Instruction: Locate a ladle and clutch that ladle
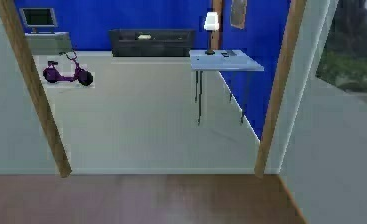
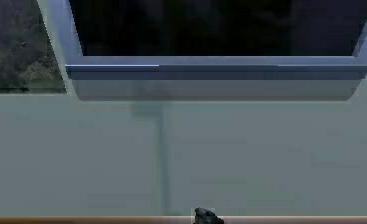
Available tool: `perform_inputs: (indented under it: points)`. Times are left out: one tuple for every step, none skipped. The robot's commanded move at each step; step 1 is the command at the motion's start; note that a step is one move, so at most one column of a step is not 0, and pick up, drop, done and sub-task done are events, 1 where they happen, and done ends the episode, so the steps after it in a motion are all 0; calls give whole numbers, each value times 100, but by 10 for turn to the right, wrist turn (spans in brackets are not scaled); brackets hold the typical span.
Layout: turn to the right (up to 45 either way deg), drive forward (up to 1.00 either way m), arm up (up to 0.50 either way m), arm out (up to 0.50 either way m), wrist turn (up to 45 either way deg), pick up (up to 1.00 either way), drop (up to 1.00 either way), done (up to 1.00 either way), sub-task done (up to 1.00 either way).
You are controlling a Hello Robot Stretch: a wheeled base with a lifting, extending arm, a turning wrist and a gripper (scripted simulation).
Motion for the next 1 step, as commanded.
perform_inputs:
  points:
    - [-450, 0, 0, 0, 0, 0, 0, 0, 0]
